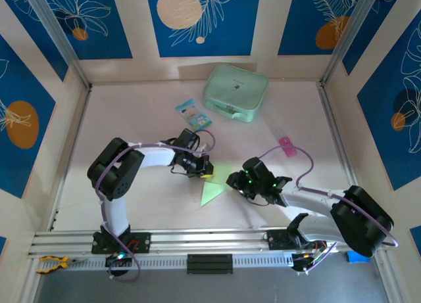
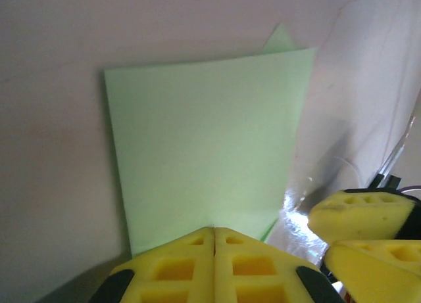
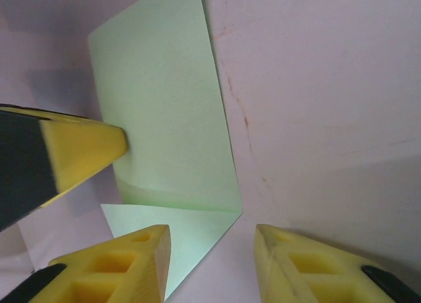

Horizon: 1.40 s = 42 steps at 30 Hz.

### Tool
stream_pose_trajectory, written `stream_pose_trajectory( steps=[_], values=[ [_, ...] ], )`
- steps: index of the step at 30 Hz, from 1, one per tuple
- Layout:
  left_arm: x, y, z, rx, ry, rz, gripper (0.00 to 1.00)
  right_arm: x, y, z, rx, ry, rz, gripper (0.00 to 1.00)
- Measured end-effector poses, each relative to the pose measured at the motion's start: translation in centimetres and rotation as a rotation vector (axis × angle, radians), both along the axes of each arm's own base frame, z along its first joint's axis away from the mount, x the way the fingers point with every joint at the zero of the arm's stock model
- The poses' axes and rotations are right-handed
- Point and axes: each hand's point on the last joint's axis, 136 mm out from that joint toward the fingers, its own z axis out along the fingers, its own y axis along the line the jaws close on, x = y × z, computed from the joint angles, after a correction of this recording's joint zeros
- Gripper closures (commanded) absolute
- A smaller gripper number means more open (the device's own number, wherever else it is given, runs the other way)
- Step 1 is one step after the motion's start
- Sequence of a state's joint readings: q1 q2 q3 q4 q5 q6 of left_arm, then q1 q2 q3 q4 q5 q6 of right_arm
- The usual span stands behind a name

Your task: Fold a paper plane with a square sheet of paper (pick it up from the middle)

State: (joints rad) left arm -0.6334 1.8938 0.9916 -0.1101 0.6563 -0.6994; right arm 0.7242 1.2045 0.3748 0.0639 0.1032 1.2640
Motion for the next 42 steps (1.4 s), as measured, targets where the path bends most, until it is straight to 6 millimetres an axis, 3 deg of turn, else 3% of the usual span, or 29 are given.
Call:
stream_pose_trajectory(
  steps=[9, 30, 42],
  values=[
    [-0.2, 0.6, -0.6, -0.078, 0.004, 0.002, 0.95, 0.2, 1.0, -1.3, 0.046, 0.057, 0.034, 0.58],
    [-0.2, 0.6, -0.5, -0.097, 0.004, 0.002, 0.95, 2.0, 2.9, 0.1, 0.169, 0.004, 0.064, 0.58],
    [-0.1, 0.6, -0.4, -0.099, 0.016, 0.014, 0.95, 3.0, 2.6, -0.5, 0.207, 0.007, 0.089, 0.57]
  ],
)
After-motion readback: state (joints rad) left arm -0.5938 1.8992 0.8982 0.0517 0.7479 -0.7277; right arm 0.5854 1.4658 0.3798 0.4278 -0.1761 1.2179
